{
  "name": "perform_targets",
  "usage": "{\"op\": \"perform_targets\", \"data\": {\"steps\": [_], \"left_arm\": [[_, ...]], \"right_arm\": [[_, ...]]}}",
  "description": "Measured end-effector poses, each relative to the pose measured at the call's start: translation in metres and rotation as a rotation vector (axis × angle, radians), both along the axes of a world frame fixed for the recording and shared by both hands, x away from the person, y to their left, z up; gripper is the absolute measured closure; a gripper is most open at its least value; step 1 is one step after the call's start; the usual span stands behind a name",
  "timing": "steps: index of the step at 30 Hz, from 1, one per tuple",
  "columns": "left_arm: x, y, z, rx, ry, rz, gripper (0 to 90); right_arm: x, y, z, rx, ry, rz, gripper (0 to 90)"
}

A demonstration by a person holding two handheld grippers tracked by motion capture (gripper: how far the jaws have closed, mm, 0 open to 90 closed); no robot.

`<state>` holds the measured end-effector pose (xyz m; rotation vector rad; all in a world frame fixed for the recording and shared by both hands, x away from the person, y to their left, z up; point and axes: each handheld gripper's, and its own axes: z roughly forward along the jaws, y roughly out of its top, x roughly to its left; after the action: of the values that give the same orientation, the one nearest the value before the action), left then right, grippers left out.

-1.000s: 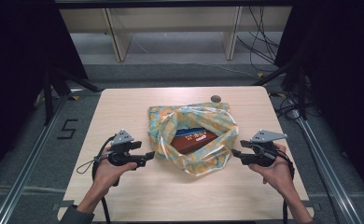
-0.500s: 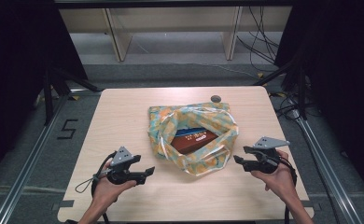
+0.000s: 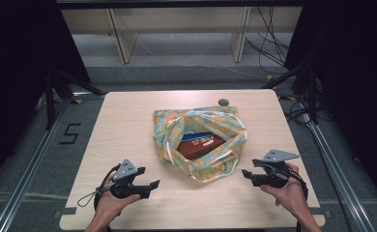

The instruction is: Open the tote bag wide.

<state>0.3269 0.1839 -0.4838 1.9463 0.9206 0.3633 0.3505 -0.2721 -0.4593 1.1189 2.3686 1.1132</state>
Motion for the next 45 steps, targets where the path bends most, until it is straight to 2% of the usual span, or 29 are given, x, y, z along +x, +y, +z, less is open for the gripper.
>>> {"op": "perform_targets", "data": {"steps": [1, 3, 6, 9, 10, 11, 12, 14, 16, 17, 19, 20, 21, 23, 24, 25, 26, 27, 30, 31, 33, 34, 36, 37, 38, 39, 40, 41, 45], "left_arm": [[-0.002, 0.001, -0.002, -0.006, 0.002, 0.005, 24.2], [-0.005, 0.003, -0.004, -0.001, 0.008, 0.010, 24.2], [-0.007, 0.004, -0.006, 0.000, 0.004, 0.011, 23.3], [-0.009, 0.007, -0.008, -0.001, 0.013, 0.019, 21.7], [-0.009, 0.007, -0.008, -0.001, 0.013, 0.019, 21.6], [-0.011, 0.006, -0.010, -0.012, 0.022, 0.036, 21.6], [-0.012, 0.006, -0.011, 0.000, 0.019, 0.036, 21.4], [-0.013, 0.005, -0.012, -0.010, 0.034, 0.042, 21.0], [-0.015, 0.004, -0.013, 0.017, 0.018, 0.019, 20.9], [-0.016, 0.005, -0.013, 0.038, 0.022, 0.011, 20.7], [-0.018, 0.003, -0.014, 0.025, 0.038, 0.033, 20.5], [-0.018, 0.004, -0.016, 0.041, 0.031, 0.014, 20.5], [-0.018, 0.004, -0.017, 0.041, 0.041, 0.015, 20.3], [-0.019, 0.003, -0.018, 0.038, 0.037, 0.022, 20.0], [-0.020, 0.004, -0.017, 0.062, 0.056, 0.015, 20.0], [-0.021, 0.002, -0.018, 0.035, 0.037, 0.021, 20.0], [-0.022, 0.001, -0.018, 0.048, 0.052, 0.025, 20.0], [-0.022, 0.001, -0.018, 0.048, 0.052, 0.025, 20.0], [-0.022, 0.004, -0.018, 0.094, 0.040, -0.014, 19.7], [-0.022, 0.002, -0.019, 0.060, 0.037, 0.009, 19.7], [-0.022, 0.002, -0.019, 0.065, 0.035, 0.005, 19.7], [-0.022, 0.002, -0.018, 0.070, 0.036, 0.010, 19.7], [-0.022, 0.002, -0.019, 0.065, 0.034, 0.007, 19.7], [-0.022, 0.003, -0.018, 0.087, 0.037, -0.003, 19.7], [-0.022, 0.003, -0.018, 0.089, 0.040, -0.005, 19.7], [-0.022, 0.003, -0.018, 0.085, 0.038, -0.002, 19.7], [-0.022, 0.003, -0.018, 0.085, 0.038, -0.002, 19.7], [-0.022, 0.001, -0.019, 0.064, 0.036, 0.010, 19.7], [-0.021, 0.003, -0.019, 0.071, 0.028, 0.004, 19.7]], "right_arm": [[-0.005, 0.001, -0.001, 0.011, 0.017, -0.021, 40.0], [-0.005, 0.000, -0.003, -0.003, -0.021, 0.001, 39.9], [-0.008, 0.001, -0.005, -0.013, -0.021, 0.007, 39.5], [-0.018, 0.003, -0.008, -0.011, 0.003, -0.008, 37.5], [-0.019, 0.001, -0.009, -0.023, -0.014, 0.008, 37.1], [-0.021, 0.001, -0.010, -0.025, -0.006, 0.003, 36.1], [-0.025, 0.002, -0.011, -0.014, 0.022, -0.016, 35.2], [-0.027, 0.001, -0.013, -0.006, 0.014, -0.015, 34.7], [-0.034, -0.001, -0.018, 0.003, 0.012, -0.001, 33.7], [-0.037, -0.002, -0.018, 0.013, 0.028, -0.001, 33.6], [-0.042, -0.004, -0.019, -0.003, 0.010, -0.013, 33.5], [-0.046, -0.005, -0.020, 0.002, 0.029, -0.021, 33.5], [-0.047, -0.006, -0.022, 0.017, 0.018, -0.011, 33.4], [-0.050, -0.006, -0.022, 0.003, 0.016, -0.018, 33.2], [-0.054, -0.008, -0.025, 0.017, 0.038, -0.012, 32.9], [-0.055, -0.009, -0.026, 0.009, 0.035, -0.013, 32.5], [-0.057, -0.011, -0.026, -0.009, 0.030, -0.017, 32.2], [-0.060, -0.010, -0.027, 0.003, 0.050, -0.036, 32.1], [-0.060, -0.013, -0.029, -0.006, 0.052, -0.026, 31.8], [-0.060, -0.014, -0.030, -0.008, 0.037, -0.021, 31.7], [-0.062, -0.013, -0.030, -0.010, 0.045, -0.042, 31.6], [-0.061, -0.014, -0.030, -0.024, 0.033, -0.030, 31.5], [-0.062, -0.014, -0.030, -0.019, 0.045, -0.034, 31.5], [-0.060, -0.014, -0.030, -0.024, 0.028, -0.025, 31.3], [-0.060, -0.014, -0.031, -0.026, 0.021, -0.019, 31.3], [-0.062, -0.012, -0.031, 0.000, 0.043, -0.031, 31.3], [-0.062, -0.012, -0.031, 0.000, 0.043, -0.031, 31.3], [-0.061, -0.013, -0.031, -0.016, 0.034, -0.027, 31.3], [-0.060, -0.015, -0.030, -0.029, 0.030, -0.023, 31.3]]}}
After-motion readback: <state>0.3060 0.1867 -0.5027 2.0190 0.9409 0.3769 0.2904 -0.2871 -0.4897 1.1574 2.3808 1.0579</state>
